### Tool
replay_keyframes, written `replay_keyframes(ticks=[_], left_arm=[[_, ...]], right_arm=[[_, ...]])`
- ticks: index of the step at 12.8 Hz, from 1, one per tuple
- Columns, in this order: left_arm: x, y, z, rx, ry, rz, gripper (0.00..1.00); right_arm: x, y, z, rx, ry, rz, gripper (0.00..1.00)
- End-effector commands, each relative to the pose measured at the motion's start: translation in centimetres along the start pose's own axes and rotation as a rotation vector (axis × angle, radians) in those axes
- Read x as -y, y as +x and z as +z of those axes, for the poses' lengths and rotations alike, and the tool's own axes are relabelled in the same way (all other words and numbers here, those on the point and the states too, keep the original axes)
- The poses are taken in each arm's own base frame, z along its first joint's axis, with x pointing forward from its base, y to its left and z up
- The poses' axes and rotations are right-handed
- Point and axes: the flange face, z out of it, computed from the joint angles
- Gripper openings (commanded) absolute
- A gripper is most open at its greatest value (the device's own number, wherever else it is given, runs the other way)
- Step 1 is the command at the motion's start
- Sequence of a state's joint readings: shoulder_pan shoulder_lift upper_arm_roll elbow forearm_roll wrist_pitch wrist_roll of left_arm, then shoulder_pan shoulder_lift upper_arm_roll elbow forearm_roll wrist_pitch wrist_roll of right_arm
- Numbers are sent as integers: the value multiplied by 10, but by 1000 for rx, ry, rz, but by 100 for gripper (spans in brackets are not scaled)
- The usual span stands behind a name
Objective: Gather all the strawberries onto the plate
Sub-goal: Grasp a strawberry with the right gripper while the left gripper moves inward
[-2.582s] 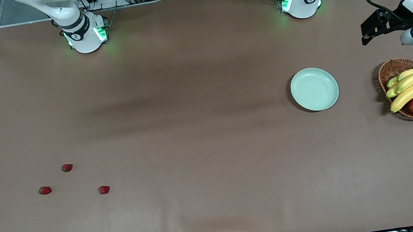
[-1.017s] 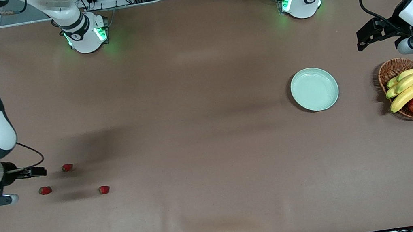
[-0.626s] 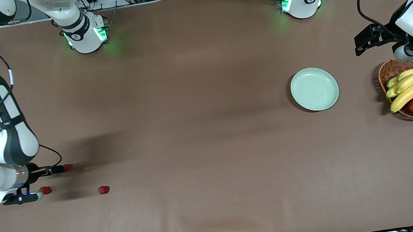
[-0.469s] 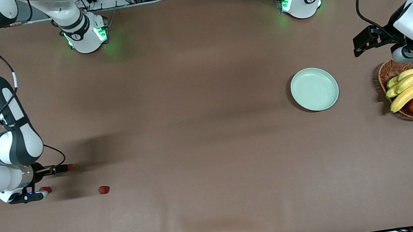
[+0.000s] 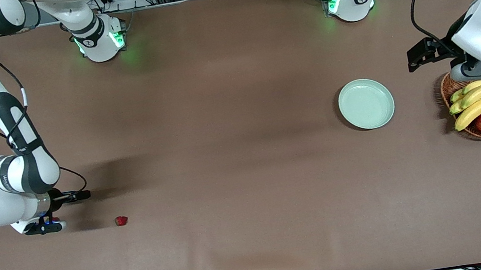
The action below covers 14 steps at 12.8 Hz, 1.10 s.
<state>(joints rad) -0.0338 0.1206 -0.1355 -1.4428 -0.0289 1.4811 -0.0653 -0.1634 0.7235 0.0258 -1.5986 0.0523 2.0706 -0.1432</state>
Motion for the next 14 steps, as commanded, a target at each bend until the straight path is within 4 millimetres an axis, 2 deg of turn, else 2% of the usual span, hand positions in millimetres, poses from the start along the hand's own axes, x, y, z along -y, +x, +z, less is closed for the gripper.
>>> replay_keyframes(ticks=[1, 2, 5, 8, 10, 11, 13, 14], left_arm=[[-6, 10, 6, -19, -22, -30, 100], [-6, 13, 9, -26, -24, -41, 100], [-31, 26, 33, 3, -16, -31, 100], [-44, 39, 48, -11, -25, -78, 100], [-56, 46, 57, -22, -32, -98, 100], [-65, 50, 63, -27, -34, -111, 100], [-79, 56, 73, -38, -39, -134, 100], [-82, 59, 77, -44, -44, -151, 100]], right_arm=[[0, -3, 6, -3, 10, -9, 86], [0, -4, 9, -7, 8, -9, 80], [1, -5, 18, -23, -3, -25, 57], [0, -6, 19, -18, -2, -48, 44], [0, -6, 19, -17, -2, -48, 25], [2, -5, 17, -21, -2, -51, 19], [7, -1, 3, -49, 0, -51, 9], [21, 6, -20, -92, -4, -70, 6]])
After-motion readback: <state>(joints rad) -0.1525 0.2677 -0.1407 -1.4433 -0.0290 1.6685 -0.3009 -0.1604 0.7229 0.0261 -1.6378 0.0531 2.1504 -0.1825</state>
